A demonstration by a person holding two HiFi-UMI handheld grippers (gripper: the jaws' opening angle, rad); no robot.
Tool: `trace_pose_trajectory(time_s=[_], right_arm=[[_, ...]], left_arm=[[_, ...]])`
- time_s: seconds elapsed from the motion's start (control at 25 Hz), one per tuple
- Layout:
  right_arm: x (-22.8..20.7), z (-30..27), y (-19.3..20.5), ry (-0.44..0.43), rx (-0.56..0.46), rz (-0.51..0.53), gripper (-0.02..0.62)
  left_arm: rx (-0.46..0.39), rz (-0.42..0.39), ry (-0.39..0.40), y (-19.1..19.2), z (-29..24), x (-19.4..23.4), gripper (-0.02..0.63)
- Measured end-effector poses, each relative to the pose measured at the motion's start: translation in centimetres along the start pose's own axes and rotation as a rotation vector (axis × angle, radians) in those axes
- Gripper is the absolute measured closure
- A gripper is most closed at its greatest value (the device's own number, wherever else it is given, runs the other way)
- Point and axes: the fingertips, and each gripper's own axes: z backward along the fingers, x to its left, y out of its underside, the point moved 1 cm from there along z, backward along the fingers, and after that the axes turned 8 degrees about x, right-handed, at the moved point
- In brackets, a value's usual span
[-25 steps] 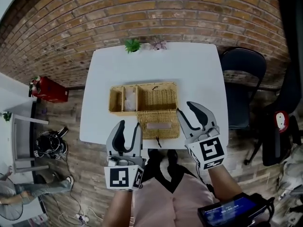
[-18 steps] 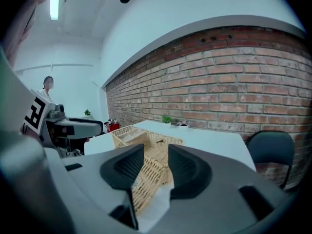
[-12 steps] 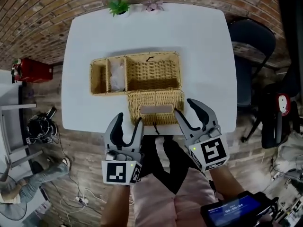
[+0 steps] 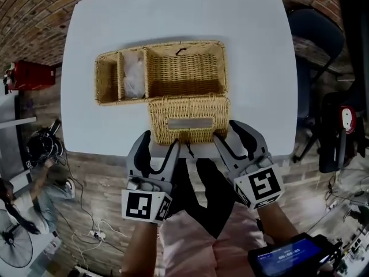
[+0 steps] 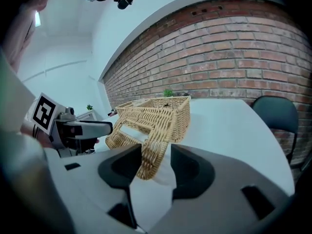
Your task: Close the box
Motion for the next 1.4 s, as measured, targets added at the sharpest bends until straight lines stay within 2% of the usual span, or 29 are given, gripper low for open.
trace_pose_trajectory(time_s=[0.12, 0.4, 0.68, 0.8, 1.16, 1.4], right_arm=[[0.1, 0.0, 0.2, -0.016, 0.005, -0.011, 0.4], [0.9, -0.4, 1.1, -0.06, 0.03, -0.007, 0.4], [1.2, 0.2, 1.4, -0.105, 0.06, -0.026, 0.4], [1.4, 0.8, 1.0, -0.134, 0.051, -0.057, 0.397], [1.8, 3.1, -0.9, -0.213, 0.029, -0.171, 0.382], [1.9, 4.4, -2.7, -0.226, 0.003, -0.181, 0.371]], left_arm=[[0.005, 0.027, -0.016, 0.2, -0.1, 1.0, 0.321], [0.065, 0.049, 0.096, 1.7, -1.3, -0.6, 0.302], [0.075, 0.051, 0.098, 1.4, -0.6, -0.9, 0.298], [0.075, 0.076, 0.098, 0.9, 0.3, -1.2, 0.298], [0.031, 0.101, 0.111, -1.5, 2.7, -1.8, 0.298], [-0.015, 0.113, 0.126, -3.7, 4.1, -2.3, 0.298]])
